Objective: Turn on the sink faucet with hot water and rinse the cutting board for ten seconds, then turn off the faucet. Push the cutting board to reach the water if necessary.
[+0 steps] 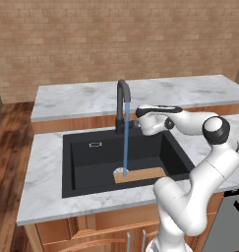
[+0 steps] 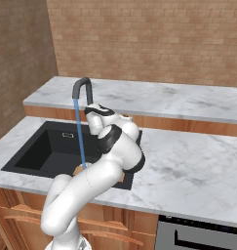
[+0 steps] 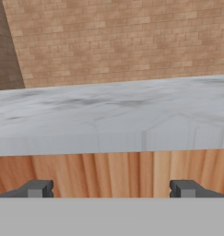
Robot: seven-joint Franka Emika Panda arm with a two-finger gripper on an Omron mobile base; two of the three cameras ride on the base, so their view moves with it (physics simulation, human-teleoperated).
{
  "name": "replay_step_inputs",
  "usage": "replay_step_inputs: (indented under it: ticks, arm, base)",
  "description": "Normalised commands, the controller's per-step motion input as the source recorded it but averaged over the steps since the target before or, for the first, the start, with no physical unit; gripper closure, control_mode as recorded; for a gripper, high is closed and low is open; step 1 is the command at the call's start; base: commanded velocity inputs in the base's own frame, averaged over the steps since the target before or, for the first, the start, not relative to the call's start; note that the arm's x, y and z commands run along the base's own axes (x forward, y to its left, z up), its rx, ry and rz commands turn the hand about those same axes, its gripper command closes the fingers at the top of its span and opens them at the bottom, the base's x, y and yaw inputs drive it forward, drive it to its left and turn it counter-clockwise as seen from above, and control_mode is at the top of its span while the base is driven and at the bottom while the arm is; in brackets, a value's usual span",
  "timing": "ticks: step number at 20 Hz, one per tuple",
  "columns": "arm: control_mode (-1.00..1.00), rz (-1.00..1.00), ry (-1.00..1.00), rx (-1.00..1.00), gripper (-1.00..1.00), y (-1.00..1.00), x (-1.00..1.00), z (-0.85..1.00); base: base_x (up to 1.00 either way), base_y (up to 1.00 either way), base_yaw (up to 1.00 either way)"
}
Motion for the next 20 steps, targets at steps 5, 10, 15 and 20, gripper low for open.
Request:
replay_step_inputs:
  ticks: [5,10,15,20]
  arm:
    - [-1.00,0.00,0.00,0.00,-1.00,0.00,0.00,0.00]
    - [-1.00,0.00,0.00,0.00,-1.00,0.00,0.00,0.00]
    - [-1.00,0.00,0.00,0.00,-1.00,0.00,0.00,0.00]
    - [-1.00,0.00,0.00,0.00,-1.00,0.00,0.00,0.00]
  base:
    - [0.00,0.00,0.00]
    - [0.00,0.00,0.00]
    - [0.00,0.00,0.00]
    - [0.00,0.00,0.00]
